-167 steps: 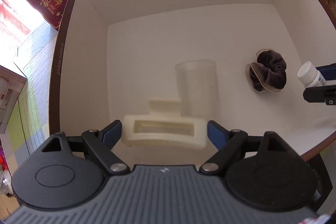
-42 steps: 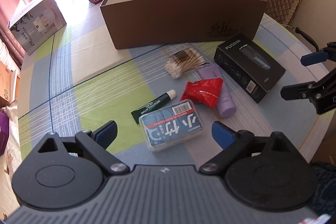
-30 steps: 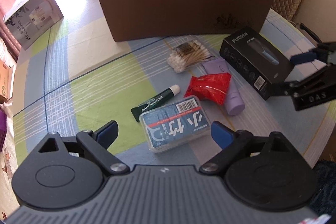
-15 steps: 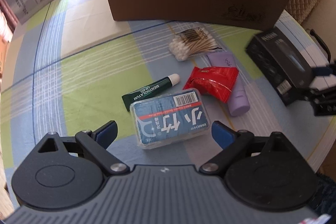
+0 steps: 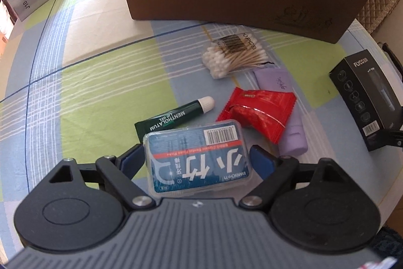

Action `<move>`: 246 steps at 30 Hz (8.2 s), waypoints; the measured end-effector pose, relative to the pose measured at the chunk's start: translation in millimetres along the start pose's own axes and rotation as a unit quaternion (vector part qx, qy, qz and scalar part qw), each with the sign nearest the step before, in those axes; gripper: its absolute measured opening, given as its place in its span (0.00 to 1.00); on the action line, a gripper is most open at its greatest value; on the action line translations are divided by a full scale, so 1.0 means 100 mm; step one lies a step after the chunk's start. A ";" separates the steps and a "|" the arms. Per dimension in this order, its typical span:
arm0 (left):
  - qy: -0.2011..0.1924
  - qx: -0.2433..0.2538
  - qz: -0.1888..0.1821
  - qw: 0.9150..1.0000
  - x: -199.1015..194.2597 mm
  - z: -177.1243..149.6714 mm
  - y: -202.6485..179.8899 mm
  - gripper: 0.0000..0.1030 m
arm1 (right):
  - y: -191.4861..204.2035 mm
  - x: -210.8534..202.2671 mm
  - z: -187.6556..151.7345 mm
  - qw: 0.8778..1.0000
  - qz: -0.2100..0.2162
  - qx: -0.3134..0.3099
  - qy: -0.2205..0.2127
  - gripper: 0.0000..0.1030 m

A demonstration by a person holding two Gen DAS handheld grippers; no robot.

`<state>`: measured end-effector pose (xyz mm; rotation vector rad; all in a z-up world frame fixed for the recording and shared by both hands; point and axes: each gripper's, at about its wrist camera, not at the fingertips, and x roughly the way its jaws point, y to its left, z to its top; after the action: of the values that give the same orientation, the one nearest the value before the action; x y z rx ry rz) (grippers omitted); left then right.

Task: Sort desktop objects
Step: 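Grasp the blue toothpick box with the left tool while the right tool grasps the black FLYCO shaver box, then carry the toothpick box and shaver box into the brown box with both tools, then open both tools to release the toothpick box and shaver box in the box, then withdraw both tools from the box back over the table items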

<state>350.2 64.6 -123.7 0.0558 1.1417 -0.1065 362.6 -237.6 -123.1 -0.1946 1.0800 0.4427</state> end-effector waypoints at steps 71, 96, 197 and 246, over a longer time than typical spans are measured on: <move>-0.162 0.042 -0.021 0.986 -0.75 2.07 -0.06 0.84 | 0.18 -0.49 2.01 0.985 0.034 -0.012 -0.170 0.74; -0.110 0.031 -0.013 0.993 0.03 2.88 0.02 0.84 | 0.00 0.33 2.62 0.992 0.009 0.014 -0.126 0.74; -0.165 0.014 0.027 0.986 -1.45 1.43 0.05 0.96 | 0.26 -0.81 1.43 0.985 0.028 0.023 -0.168 0.98; -0.067 -0.013 0.022 0.997 -1.48 0.09 -0.09 0.96 | 0.59 -0.91 0.34 0.994 0.061 -0.028 -0.087 0.98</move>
<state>296.5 62.9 15.3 0.0504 1.0077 -0.0555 328.3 -194.8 -23.0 -0.1365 0.9126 0.5902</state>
